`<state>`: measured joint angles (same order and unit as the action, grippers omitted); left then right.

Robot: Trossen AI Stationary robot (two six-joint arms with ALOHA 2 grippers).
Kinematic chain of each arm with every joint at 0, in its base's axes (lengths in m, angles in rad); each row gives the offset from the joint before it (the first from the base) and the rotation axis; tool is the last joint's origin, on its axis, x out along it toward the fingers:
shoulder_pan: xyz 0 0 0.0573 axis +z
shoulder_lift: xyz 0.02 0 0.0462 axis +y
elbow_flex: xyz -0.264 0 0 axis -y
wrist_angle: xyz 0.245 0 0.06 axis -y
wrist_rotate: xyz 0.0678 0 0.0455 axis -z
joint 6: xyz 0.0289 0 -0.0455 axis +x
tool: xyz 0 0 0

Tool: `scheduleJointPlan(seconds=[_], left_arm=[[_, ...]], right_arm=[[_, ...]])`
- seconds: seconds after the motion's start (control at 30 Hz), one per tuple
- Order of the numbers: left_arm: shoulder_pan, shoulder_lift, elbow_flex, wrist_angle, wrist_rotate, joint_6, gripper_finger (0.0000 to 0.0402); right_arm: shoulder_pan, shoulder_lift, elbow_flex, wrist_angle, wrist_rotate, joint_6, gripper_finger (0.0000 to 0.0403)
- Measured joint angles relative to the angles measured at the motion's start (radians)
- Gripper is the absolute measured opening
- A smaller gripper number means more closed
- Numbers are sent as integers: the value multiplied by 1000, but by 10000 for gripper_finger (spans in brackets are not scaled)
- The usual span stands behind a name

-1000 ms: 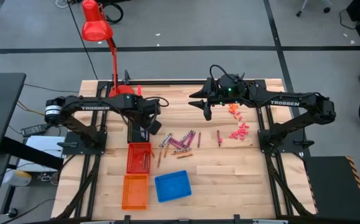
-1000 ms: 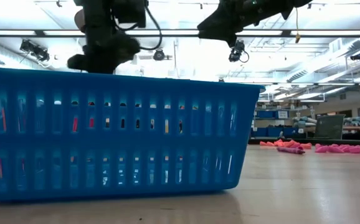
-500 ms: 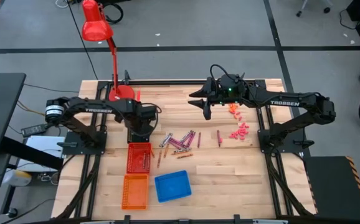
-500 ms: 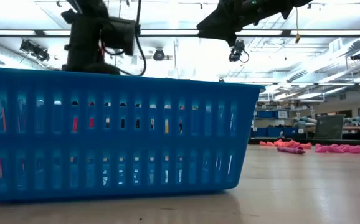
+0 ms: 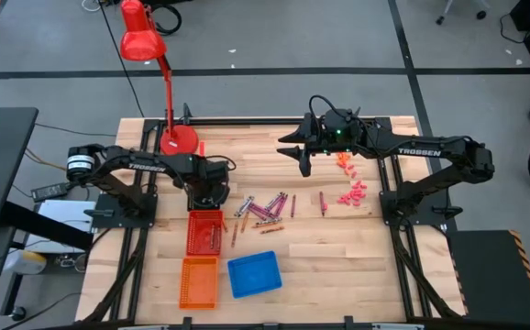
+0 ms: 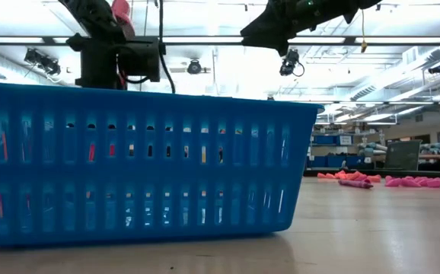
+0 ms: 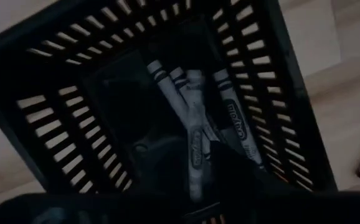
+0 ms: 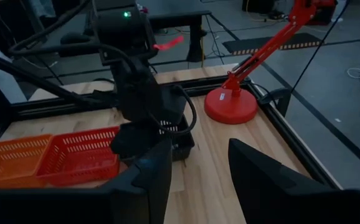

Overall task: Sort crayons
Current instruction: Put the black crayon into the black bin

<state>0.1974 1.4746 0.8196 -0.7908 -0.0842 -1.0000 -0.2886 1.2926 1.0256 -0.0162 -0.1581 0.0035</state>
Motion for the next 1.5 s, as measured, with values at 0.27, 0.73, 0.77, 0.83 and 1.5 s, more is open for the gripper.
scheduleJointPlan(seconds=[0.27, 0.73, 0.77, 0.83, 1.5], left_arm=[[-1, -11, 77, 0, 0, 58, 156], [-27, -2, 255, 67, -35, 145, 142], [-34, 4, 255, 85, -35, 156, 142], [-51, 30, 255, 113, -33, 169, 142], [-196, 230, 254, 251, -27, 388, 142]], right_arm=[[-1, 0, 0, 0, 0, 43, 162], [-1, 0, 0, 0, 24, 39, 162], [-1, 0, 0, 0, 24, 33, 162], [-1, 0, 0, 0, 24, 21, 162], [11, 0, 0, -57, -71, 12, 162]])
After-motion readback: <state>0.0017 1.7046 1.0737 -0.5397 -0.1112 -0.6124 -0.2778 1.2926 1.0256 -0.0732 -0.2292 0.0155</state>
